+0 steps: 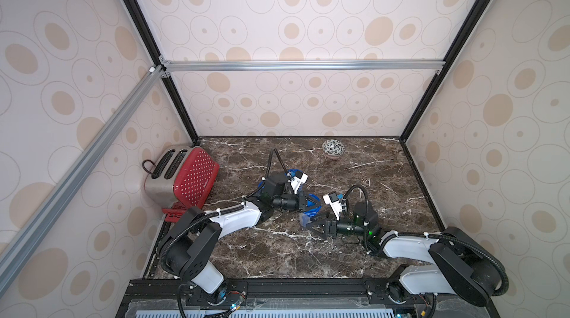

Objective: Take out toiletry kits
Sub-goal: Unfasten the latch on the container.

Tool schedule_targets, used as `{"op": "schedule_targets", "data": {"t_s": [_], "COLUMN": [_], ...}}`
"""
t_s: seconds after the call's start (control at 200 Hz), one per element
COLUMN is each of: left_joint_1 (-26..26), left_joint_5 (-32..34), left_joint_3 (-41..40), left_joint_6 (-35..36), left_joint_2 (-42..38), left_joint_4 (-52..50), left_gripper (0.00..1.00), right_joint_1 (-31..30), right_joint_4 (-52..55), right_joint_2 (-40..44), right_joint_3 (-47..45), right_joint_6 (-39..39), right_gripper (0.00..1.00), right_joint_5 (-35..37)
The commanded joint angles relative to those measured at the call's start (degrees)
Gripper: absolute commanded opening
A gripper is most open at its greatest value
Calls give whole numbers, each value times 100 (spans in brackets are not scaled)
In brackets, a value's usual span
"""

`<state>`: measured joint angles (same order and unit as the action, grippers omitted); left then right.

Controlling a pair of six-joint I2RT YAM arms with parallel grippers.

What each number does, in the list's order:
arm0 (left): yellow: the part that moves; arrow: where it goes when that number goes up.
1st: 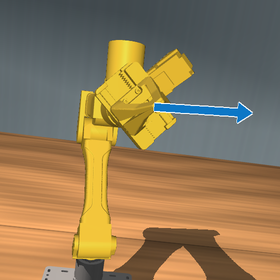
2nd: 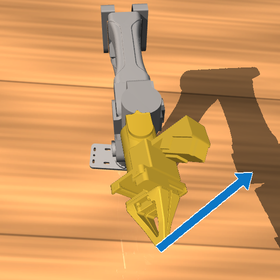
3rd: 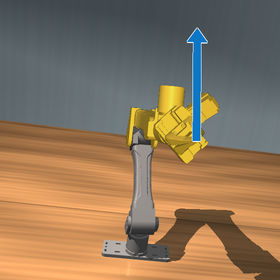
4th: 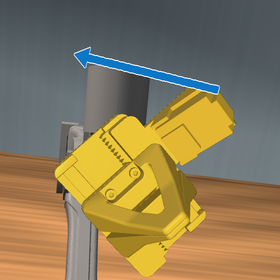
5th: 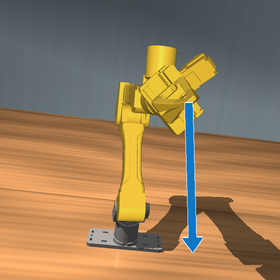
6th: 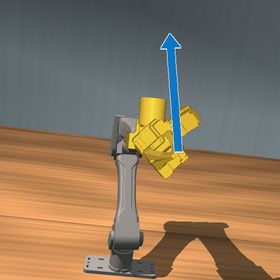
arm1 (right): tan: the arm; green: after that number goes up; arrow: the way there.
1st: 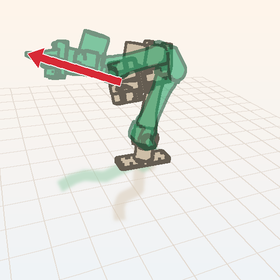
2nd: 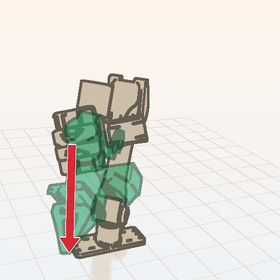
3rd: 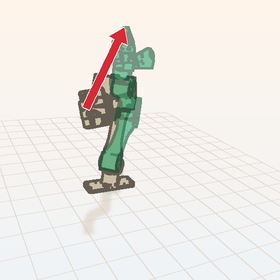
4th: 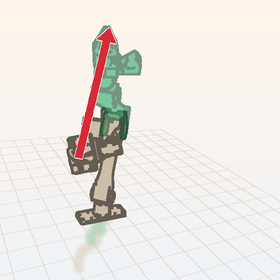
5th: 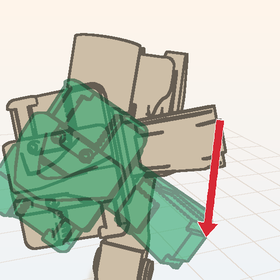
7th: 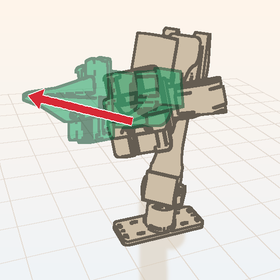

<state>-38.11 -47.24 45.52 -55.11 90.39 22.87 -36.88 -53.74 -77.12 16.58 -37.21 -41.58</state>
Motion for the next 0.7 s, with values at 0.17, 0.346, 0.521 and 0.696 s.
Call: {"op": "schedule_targets", "data": {"t_s": [0.17, 0.346, 0.521, 0.696], "left_joint_1": [-76, -83, -88, -85], "left_joint_5": [455, 476, 472, 480], "left_joint_3": [-422, -459, -450, -454], "left_joint_6": [352, 378, 359, 352], "left_joint_2": [495, 536, 561, 616], "left_joint_4": [-1440, -1446, -1408, -1364], "left_gripper": [0, 0, 0, 0], "right_joint_1": [50, 58, 57, 52], "right_joint_4": [-827, -1578, -2034, -2481], "right_joint_2": [-40, -157, -294, -533], "right_joint_3": [197, 76, 77, 128], "right_joint_6": [79, 254, 550, 741], "right_gripper": [77, 77, 78, 78], "right_joint_5": [-182, -383, -550, -728]}}
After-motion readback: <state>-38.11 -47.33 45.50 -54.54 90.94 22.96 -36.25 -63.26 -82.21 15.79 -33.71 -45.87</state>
